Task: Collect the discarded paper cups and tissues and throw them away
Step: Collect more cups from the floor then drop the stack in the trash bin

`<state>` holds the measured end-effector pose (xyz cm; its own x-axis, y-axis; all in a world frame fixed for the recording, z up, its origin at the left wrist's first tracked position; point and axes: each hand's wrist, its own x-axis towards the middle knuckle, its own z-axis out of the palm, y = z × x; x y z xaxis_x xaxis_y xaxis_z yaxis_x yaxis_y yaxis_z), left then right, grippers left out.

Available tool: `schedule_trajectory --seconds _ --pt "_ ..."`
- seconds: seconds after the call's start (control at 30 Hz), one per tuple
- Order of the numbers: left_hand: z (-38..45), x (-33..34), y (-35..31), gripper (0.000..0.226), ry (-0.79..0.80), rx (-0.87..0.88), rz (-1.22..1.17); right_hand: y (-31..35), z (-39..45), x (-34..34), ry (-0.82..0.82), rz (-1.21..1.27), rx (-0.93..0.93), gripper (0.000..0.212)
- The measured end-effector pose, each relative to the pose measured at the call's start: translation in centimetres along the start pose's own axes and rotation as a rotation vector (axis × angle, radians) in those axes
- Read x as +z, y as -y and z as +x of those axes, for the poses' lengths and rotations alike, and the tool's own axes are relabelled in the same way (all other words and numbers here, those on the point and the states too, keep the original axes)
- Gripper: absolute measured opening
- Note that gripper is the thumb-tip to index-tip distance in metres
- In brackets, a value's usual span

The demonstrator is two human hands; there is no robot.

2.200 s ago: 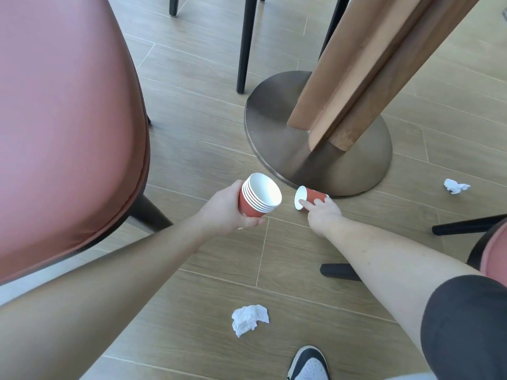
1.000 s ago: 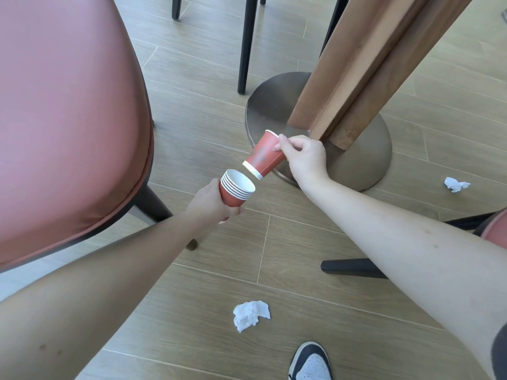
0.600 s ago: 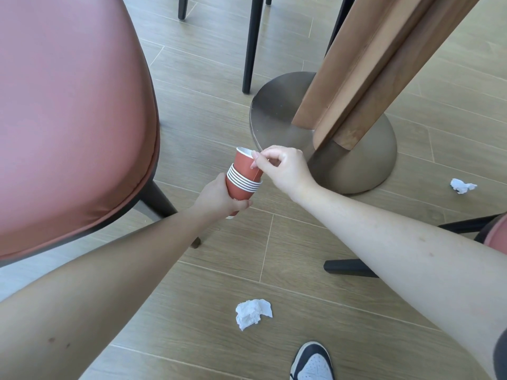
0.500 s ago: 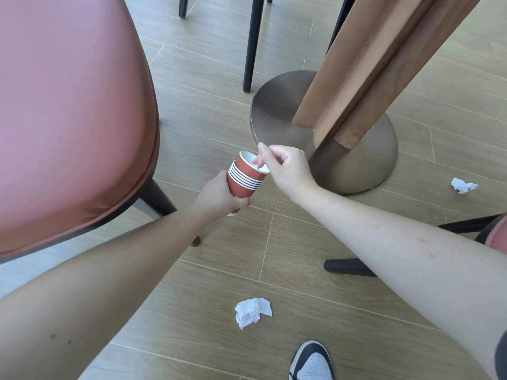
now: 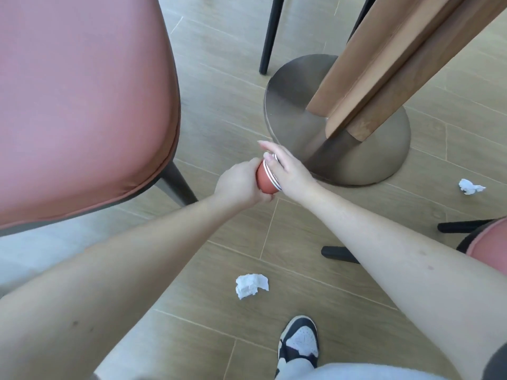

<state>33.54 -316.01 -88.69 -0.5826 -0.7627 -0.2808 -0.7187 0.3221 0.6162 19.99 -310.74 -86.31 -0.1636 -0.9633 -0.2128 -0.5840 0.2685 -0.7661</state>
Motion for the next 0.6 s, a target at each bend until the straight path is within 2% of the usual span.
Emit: schedule_trajectory --seconds 0.17,0.3,0.47,0.6 --pt "-4.3 -1.6 -3.4 0.062 -0.023 -0.032 0.052 3.3 -3.6 -1.2 -0.039 0.106 0.081 0.036" --pt "-7.6 -3.9 -7.2 0.058 -0.064 0.025 0.122 5.9 -6.9 -4.0 -0.092 0.133 0.143 0.041" --pt "-12.6 -8.8 -11.7 0.053 -0.167 0.067 0.140 12.3 -10.6 -7.1 -0.145 0.201 0.167 0.053" --pt "-16.2 -13.6 -14.8 0.055 -0.184 0.076 0.162 18.3 -13.2 -9.7 -0.147 0.261 0.208 0.051"
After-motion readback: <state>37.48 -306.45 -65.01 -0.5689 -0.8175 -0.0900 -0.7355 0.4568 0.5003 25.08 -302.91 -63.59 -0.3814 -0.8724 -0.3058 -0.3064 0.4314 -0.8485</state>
